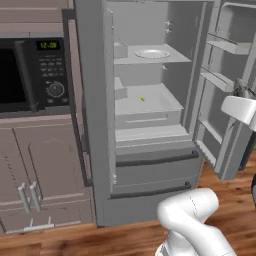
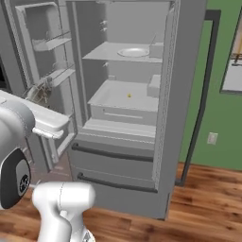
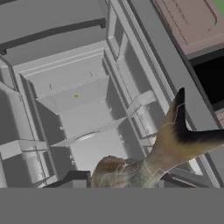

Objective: Retrieve the fish from the fridge and place it on the saucepan with marinade on the stove.

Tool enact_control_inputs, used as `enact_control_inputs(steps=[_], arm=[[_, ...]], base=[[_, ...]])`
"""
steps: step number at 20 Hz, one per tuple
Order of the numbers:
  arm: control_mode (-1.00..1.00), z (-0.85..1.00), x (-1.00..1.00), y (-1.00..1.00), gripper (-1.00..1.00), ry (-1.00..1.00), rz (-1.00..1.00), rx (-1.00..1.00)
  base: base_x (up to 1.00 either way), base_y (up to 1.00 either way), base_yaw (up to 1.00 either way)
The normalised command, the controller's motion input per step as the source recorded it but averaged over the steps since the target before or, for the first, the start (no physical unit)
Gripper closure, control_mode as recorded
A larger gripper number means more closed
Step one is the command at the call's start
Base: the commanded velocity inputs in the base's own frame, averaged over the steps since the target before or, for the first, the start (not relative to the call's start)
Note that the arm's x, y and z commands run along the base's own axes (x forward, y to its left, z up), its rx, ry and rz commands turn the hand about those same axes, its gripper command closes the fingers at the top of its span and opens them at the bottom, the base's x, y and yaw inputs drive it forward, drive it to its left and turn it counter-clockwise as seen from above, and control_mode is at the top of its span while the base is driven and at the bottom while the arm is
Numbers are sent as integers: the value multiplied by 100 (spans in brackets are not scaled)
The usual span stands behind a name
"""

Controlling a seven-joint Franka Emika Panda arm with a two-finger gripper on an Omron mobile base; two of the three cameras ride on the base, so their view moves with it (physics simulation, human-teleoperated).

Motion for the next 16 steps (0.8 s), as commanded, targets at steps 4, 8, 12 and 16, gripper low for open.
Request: enact_control_inputs(steps=[4, 8, 12, 16], arm=[[100, 0, 0, 0, 100, 0, 0, 0], [100, 0, 0, 0, 100, 0, 0, 0], [100, 0, 0, 0, 100, 0, 0, 0], [100, 0, 0, 0, 100, 0, 0, 0]], base=[[-38, 0, 20], [-38, 0, 22], [-36, 0, 24], [-35, 0, 26]])
